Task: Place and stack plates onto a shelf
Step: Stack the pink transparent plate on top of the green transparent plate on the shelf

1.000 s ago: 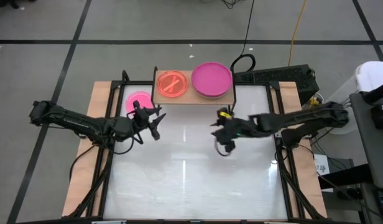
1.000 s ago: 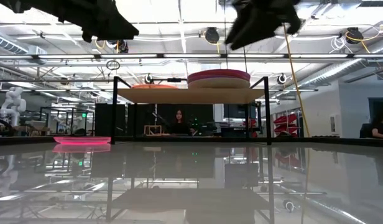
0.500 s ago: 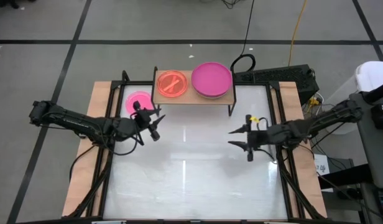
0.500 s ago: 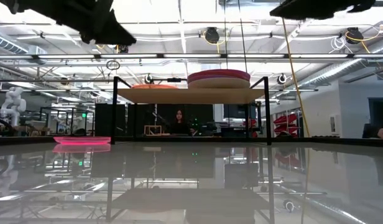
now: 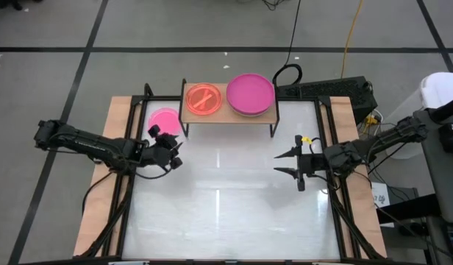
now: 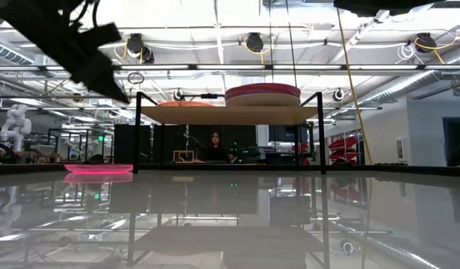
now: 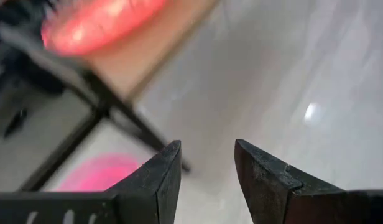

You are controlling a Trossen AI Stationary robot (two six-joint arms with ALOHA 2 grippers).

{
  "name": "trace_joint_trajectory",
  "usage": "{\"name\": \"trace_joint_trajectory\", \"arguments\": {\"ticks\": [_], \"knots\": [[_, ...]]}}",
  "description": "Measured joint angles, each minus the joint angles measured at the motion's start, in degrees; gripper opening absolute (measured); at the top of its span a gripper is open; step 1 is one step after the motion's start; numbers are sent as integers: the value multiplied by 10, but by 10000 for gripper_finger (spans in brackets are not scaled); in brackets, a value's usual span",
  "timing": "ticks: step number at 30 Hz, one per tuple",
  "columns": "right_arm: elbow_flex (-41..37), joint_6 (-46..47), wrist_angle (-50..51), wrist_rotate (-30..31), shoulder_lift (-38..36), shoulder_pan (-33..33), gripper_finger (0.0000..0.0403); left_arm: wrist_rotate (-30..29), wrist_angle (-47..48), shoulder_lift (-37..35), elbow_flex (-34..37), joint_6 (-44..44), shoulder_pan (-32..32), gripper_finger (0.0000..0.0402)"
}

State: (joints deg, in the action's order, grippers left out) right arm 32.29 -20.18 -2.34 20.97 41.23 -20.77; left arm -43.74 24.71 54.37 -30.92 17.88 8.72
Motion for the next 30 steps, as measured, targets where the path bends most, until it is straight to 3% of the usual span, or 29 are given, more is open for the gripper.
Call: {"name": "trace_joint_trajectory", "arguments": {"ticks": [7, 20, 30], "knots": [[0, 6, 0, 0, 0, 0, 157, 27, 135, 31, 1, 93, -50, 157], [0, 32, 8, 0, 0, 0, 157, 105, 112, 200, 1, 17, -179, 157], [0, 33, 9, -1, 0, 0, 157, 103, 94, 233, 0, -32, -219, 157]]}}
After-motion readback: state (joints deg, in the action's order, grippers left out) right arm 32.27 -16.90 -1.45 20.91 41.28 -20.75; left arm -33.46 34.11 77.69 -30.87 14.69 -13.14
